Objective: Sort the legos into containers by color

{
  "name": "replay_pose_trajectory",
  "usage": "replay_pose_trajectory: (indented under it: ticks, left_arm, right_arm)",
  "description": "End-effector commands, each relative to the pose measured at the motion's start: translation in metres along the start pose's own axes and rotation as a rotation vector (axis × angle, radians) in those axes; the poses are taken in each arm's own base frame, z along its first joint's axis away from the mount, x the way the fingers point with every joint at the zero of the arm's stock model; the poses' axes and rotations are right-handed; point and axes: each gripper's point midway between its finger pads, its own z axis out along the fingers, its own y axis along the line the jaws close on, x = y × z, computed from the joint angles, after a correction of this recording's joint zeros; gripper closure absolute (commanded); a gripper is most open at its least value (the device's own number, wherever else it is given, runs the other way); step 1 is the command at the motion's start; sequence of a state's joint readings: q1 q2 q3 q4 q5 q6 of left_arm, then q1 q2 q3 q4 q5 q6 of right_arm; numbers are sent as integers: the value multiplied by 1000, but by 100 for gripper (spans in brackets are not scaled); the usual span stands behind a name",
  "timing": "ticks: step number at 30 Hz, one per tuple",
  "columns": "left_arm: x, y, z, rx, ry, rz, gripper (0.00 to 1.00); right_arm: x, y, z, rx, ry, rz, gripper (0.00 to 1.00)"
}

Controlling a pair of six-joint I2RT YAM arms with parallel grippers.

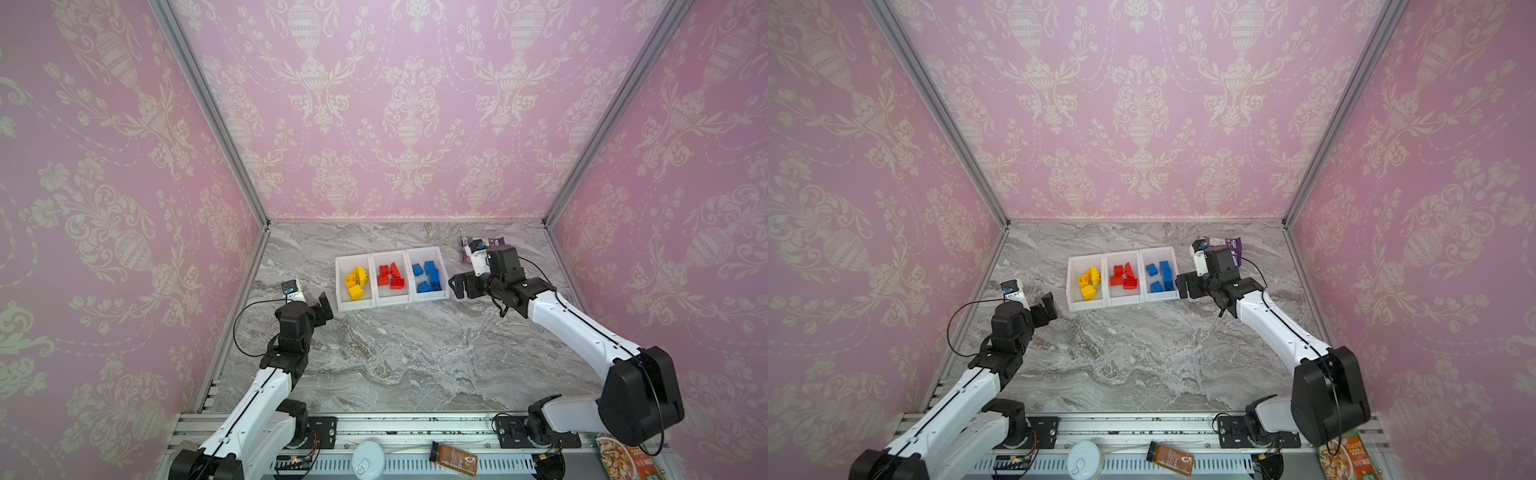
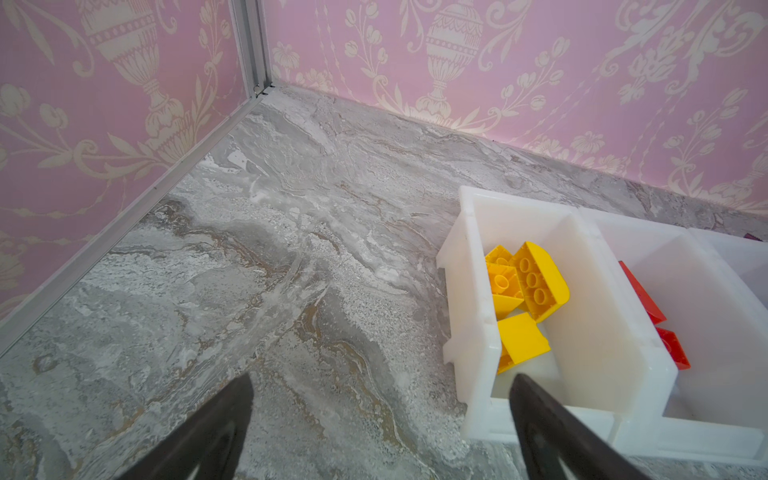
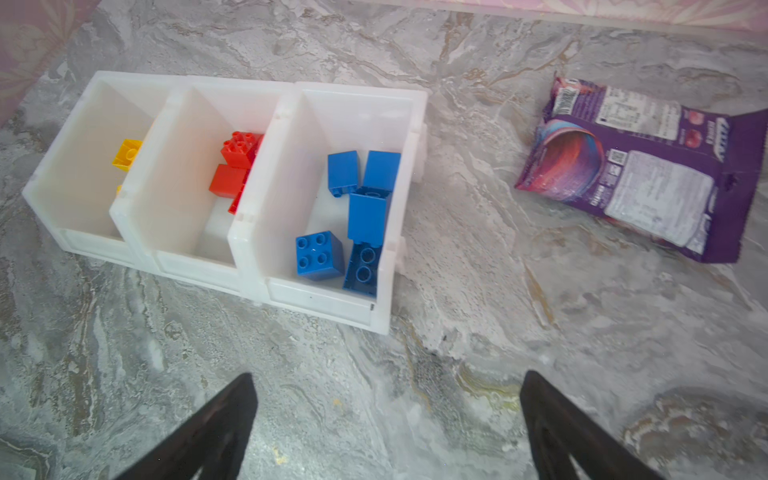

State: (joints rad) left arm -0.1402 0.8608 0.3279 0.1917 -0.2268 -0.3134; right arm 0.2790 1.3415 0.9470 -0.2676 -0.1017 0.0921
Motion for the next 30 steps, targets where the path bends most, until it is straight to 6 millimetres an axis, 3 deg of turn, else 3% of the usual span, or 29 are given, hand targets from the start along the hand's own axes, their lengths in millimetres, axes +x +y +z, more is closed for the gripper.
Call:
replay_pose_trajectory:
  ticks: [1,9,14,25,30]
  left_arm:
    - [-7,8,2,-43,-50,38,2]
    - [-19,22,6,-126,-119,102,2]
    - [-16,33,16,-159,-138,110,2]
    - [-2,47,46,-185,-173,169,1]
    - [-5,47,61,-158,-211,164,1]
  right_arm:
    - [6,-21,-7,32,-31,-7,0]
    - [16,-84,-10,215,-121,76,0]
    - [21,-110,-6,268,-206,109,0]
    - [26,-120,15,273,-330,70,0]
    - [32,-118,21,258,-363,61,0]
